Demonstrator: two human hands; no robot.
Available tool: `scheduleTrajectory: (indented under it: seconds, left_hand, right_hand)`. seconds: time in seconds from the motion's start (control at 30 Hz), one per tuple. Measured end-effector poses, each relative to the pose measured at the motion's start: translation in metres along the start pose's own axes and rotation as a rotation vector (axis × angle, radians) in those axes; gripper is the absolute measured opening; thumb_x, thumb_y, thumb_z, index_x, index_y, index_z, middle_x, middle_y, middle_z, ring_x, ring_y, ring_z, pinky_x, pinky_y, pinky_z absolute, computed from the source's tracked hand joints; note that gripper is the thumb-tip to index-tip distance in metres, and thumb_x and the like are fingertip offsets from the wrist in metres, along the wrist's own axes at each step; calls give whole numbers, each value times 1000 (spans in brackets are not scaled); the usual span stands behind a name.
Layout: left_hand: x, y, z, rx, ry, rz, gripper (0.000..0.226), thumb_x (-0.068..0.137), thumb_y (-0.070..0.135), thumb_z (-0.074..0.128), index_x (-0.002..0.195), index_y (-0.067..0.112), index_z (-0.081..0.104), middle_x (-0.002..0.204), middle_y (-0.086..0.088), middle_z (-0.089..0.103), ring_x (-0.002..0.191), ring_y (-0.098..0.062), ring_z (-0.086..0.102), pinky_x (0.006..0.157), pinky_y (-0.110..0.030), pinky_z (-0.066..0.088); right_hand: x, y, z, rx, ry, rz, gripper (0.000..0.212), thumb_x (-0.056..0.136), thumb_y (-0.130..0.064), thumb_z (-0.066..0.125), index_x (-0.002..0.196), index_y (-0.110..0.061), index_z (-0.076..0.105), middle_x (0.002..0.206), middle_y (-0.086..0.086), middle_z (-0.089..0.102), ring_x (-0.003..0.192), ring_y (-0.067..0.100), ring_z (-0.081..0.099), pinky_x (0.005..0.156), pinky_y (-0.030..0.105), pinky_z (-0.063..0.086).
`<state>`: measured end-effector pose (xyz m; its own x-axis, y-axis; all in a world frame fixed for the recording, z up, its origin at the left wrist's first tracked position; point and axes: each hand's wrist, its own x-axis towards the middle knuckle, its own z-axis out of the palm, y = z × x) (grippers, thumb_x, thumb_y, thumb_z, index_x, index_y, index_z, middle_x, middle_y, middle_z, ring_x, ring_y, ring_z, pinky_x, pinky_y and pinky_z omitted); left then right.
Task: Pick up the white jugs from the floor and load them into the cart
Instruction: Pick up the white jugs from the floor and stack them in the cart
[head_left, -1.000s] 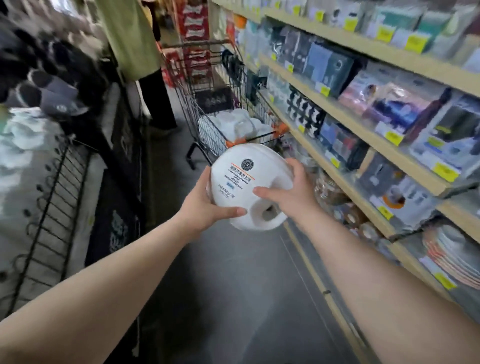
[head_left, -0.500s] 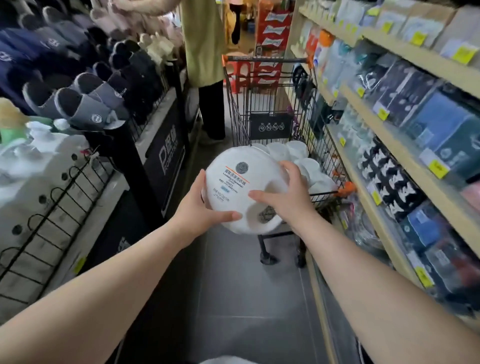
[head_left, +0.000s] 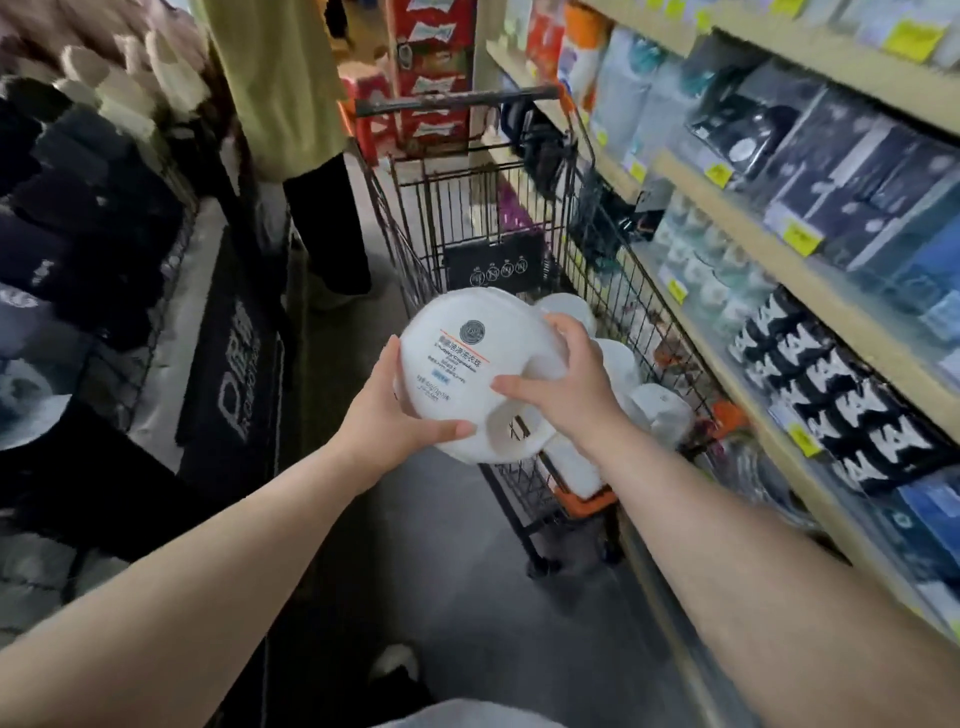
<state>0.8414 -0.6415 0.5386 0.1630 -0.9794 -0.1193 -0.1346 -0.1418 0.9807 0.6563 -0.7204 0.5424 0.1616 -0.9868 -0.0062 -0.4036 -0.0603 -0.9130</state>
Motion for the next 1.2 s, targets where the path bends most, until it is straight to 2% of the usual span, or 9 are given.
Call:
scheduleTrajectory:
  seconds: [0.23, 0.33, 0.47, 0.6, 0.67, 0.8, 0.97, 1.1, 1.2]
  left_hand:
    - [133, 8, -16, 117, -257, 2, 86, 53, 9, 95, 122, 34, 50, 114, 13, 66, 107, -7, 63, 84, -36, 58]
    - [185, 9, -7, 175, -285, -23, 84, 51, 14, 95, 114, 44, 49, 110, 15, 65, 105, -11, 64, 81, -32, 58]
    - [257, 8, 11, 320, -336, -49, 133, 41, 34, 98, 151, 33, 23, 134, 15, 52, 116, -10, 56, 102, -35, 46]
    - [322, 9, 40, 292, -390, -70, 113, 56, 13, 93, 142, 41, 25, 114, 27, 50, 94, 0, 54, 69, 0, 42]
    - [349, 10, 55, 258, -402, -61, 120, 58, 5, 91, 149, 34, 18, 111, 29, 45, 97, -2, 50, 55, 3, 38]
    - [405, 4, 81, 222, -477, -115, 128, 62, -5, 86, 155, 26, 4, 127, 17, 49, 75, 6, 54, 50, -1, 41]
    - [482, -24, 117, 245, -560, -175, 135, 64, -8, 84, 153, 36, -8, 160, 2, 22, 59, 23, 55, 48, -5, 44]
    - [533, -62, 142, 296, -593, -173, 137, 63, -3, 87, 152, 39, -9, 152, -5, 39, 58, 15, 58, 46, -8, 43]
    - [560, -98, 154, 333, -581, -126, 142, 59, 7, 91, 152, 40, -10, 132, 15, 51, 72, 17, 59, 54, -4, 44]
  right_hand:
    - [77, -6, 2, -14, 227, 106, 85, 61, -25, 91, 132, -26, 44, 123, -4, 41, 112, 13, 43, 90, 26, 37]
    - [114, 3, -3, -3, 275, 132, 77, 61, -24, 90, 123, -34, 47, 123, -3, 42, 109, 15, 47, 87, 29, 42]
    - [169, 28, -11, 16, 324, 146, 75, 60, -21, 90, 118, -36, 45, 122, -4, 40, 113, 17, 47, 98, 38, 46]
    - [229, 50, -26, -48, 351, 165, 78, 60, -21, 91, 119, -39, 44, 124, -5, 35, 117, 15, 42, 102, 34, 40]
    - [257, 58, -34, -78, 344, 182, 81, 61, -20, 91, 128, -32, 46, 125, -5, 35, 116, 14, 41, 99, 30, 38]
    - [305, 77, -42, -128, 361, 191, 86, 64, -21, 90, 136, -25, 44, 123, -5, 33, 117, 11, 37, 99, 24, 32]
    - [361, 120, -41, -194, 440, 255, 83, 67, -20, 87, 138, -21, 44, 128, -3, 32, 125, 16, 33, 100, 23, 28]
    - [395, 159, -35, -281, 457, 326, 84, 67, -23, 86, 139, -28, 42, 149, 7, 25, 137, 26, 23, 110, 42, 32]
    - [415, 183, -29, -356, 470, 313, 84, 65, -24, 87, 138, -29, 45, 151, 6, 22, 139, 32, 22, 111, 45, 31]
